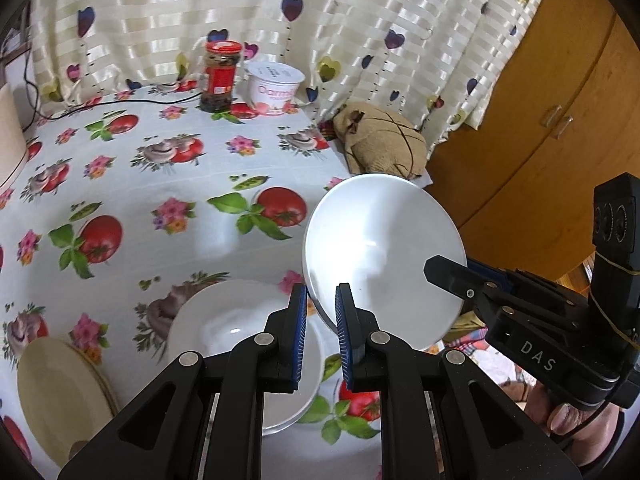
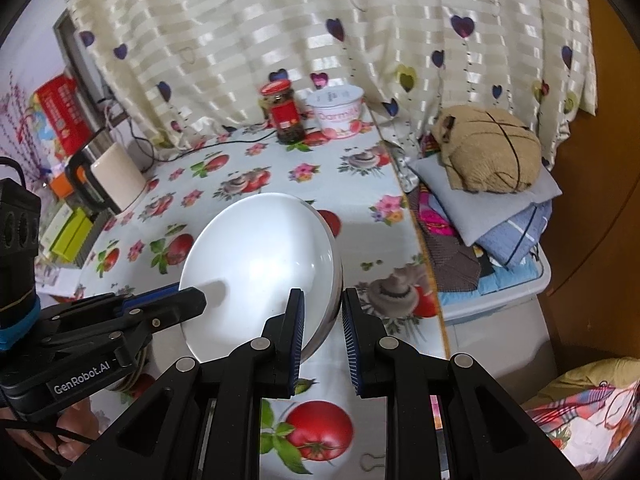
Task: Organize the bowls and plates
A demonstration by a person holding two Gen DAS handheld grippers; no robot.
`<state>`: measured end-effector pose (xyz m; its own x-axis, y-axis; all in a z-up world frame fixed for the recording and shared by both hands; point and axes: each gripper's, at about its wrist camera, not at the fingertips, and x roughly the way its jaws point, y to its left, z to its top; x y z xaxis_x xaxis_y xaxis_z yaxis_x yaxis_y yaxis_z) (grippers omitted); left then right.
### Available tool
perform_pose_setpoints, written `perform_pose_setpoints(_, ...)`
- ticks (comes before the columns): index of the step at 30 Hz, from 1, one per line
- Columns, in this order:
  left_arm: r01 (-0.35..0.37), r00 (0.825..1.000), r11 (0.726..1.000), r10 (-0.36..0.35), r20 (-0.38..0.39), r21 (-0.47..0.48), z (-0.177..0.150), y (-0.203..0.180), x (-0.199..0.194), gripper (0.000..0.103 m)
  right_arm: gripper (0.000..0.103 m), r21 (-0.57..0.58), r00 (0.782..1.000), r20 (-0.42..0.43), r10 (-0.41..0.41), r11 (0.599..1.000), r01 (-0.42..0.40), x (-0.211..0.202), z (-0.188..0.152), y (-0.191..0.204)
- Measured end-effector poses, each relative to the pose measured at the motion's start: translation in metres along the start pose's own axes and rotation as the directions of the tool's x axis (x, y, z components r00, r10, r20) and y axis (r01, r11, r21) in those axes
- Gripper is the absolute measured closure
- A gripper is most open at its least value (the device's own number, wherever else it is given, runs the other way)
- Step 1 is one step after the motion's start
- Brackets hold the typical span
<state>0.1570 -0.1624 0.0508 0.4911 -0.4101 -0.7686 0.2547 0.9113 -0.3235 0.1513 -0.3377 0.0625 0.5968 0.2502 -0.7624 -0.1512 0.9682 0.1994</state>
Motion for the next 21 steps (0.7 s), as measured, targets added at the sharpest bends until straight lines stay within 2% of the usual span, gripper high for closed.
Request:
perform_pose_setpoints(7,-0.030,1.000,0.999,0.030,0.006,-0.021,-0.009,0.018,-0.012,0.088,0.084,-0.031,0.999,-0.021,0.027,0.999,-0.028,0.008,-0.002,0.023)
perform_pose_setpoints(21,-0.074,0.997,0.994,0.071,-0.039,-0.081,-0.032,0.049,-0.015,0.088,0.084,-0.068,0.994,-0.078,0.073,0.995,-0.079,0.028,-0.014,0.050)
